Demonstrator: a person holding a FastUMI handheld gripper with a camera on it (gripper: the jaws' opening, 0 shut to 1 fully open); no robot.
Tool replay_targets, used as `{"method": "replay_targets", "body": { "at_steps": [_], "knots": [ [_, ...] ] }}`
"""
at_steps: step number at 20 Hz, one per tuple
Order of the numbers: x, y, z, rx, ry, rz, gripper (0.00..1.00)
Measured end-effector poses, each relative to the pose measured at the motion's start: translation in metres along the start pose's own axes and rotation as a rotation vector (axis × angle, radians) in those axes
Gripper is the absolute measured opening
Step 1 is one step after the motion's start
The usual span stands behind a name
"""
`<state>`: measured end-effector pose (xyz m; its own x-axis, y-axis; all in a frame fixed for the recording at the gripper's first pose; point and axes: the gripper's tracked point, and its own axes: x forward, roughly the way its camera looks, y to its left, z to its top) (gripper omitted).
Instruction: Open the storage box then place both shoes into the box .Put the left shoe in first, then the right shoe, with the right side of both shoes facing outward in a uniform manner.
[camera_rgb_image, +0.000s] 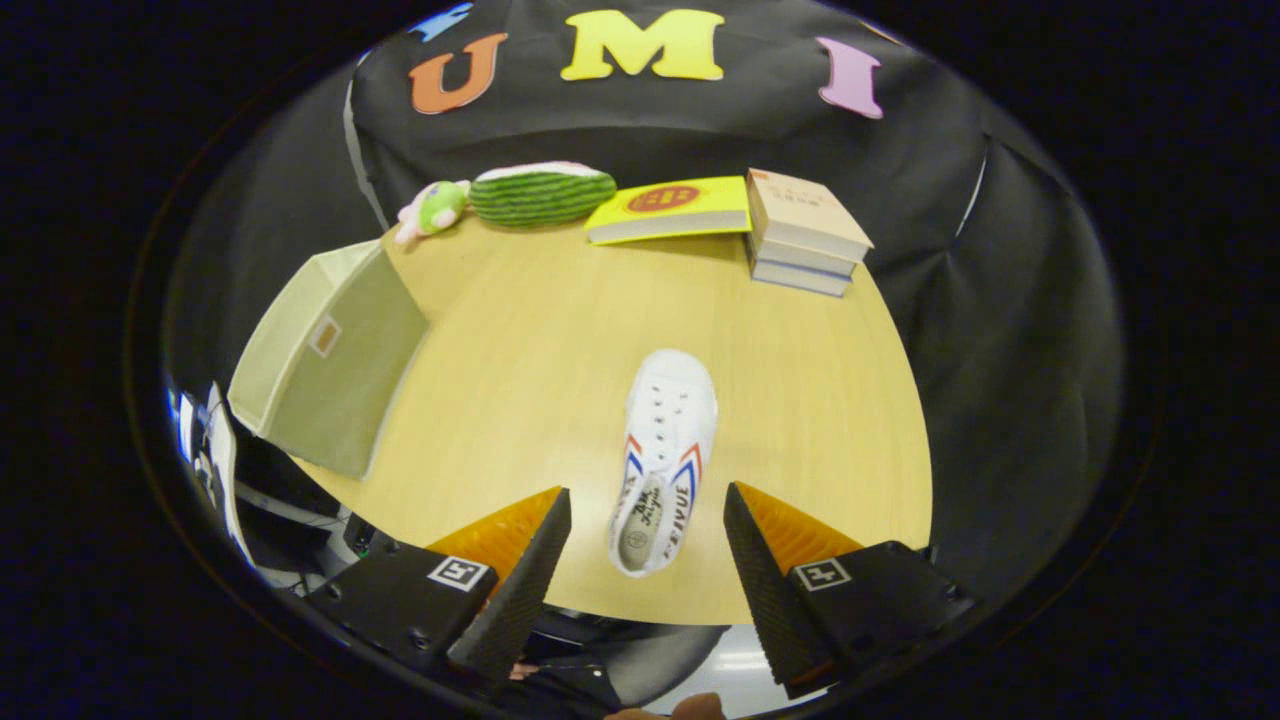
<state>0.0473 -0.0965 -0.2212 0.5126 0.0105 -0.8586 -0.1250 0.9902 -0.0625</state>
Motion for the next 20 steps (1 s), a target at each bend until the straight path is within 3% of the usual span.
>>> {"method": "replay_targets", "body": {
  "at_steps": [10,15,17,18,20],
  "knots": [
    [0.101,-0.028,-0.021,0.083,0.202,0.069,0.95],
    [0.118,-0.028,-0.023,0.098,0.238,0.086,0.90],
    [0.118,-0.021,-0.024,0.126,0.240,0.105,0.80],
    [0.119,-0.013,-0.023,0.143,0.241,0.136,0.71],
    [0.118,-0.014,-0.025,0.171,0.238,0.115,0.43]
  ]
}}
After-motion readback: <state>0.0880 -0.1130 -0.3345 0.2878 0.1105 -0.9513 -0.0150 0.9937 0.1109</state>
